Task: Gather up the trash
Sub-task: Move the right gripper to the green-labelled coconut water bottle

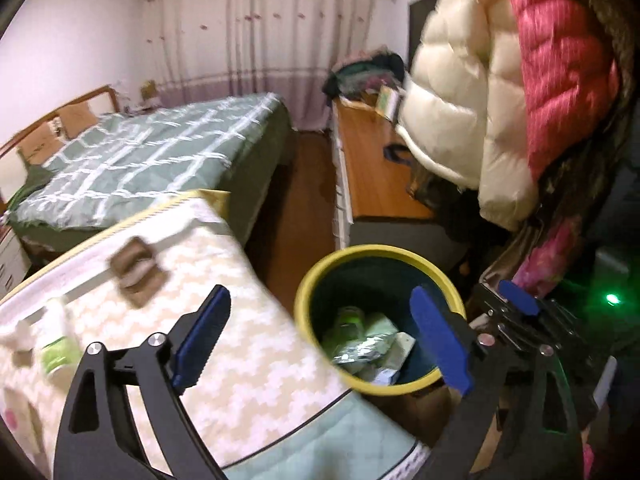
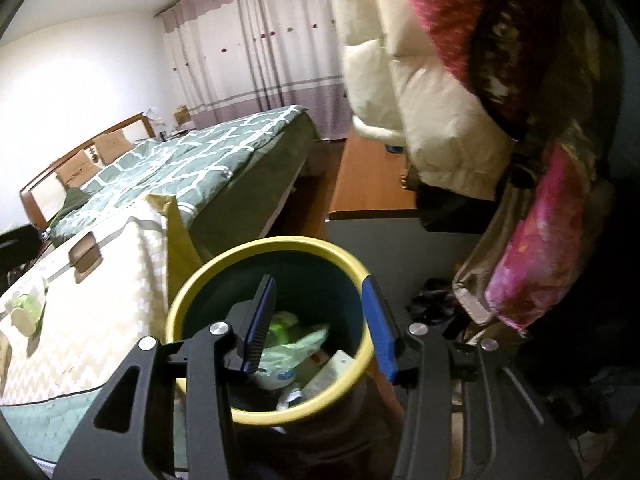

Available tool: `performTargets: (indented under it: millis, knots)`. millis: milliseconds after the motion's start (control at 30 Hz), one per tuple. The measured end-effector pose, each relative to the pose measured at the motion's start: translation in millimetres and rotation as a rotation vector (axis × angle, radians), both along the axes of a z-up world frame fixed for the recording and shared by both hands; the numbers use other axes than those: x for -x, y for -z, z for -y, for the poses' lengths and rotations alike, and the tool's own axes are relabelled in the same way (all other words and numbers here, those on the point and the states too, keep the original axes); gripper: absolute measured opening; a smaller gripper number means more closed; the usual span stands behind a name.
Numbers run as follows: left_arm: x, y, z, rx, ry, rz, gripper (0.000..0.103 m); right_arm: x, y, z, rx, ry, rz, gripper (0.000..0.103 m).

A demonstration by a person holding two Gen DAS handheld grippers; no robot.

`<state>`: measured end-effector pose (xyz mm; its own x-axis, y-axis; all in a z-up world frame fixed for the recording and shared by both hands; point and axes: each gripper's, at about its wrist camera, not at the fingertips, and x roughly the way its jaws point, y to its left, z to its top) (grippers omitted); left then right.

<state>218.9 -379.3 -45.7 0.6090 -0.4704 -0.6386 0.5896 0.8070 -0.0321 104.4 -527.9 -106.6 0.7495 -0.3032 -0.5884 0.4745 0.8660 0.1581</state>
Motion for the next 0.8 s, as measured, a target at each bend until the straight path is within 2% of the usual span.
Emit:
performTargets:
  millis: [167,433,600,800]
  knots:
    - [16,-13,-74,0.017,-0.119,0.036,0.095,-8,-6,-24,0.009,-0.053,0.002,0.043]
    - [38,-15,-189,0.022,-0.338,0.07,0.096,-25,-14,-71,0.015,-0.166,-0.003,0.044]
    - [51,-15,-251,0.038,-0.468,0.093,0.097,-40,-16,-113,0.003,-0.271,-0.009,0.044]
    - [64,-11,-311,0.04,-0.58,0.113,0.098,-66,-15,-178,-0.008,-0.428,-0.032,0.044]
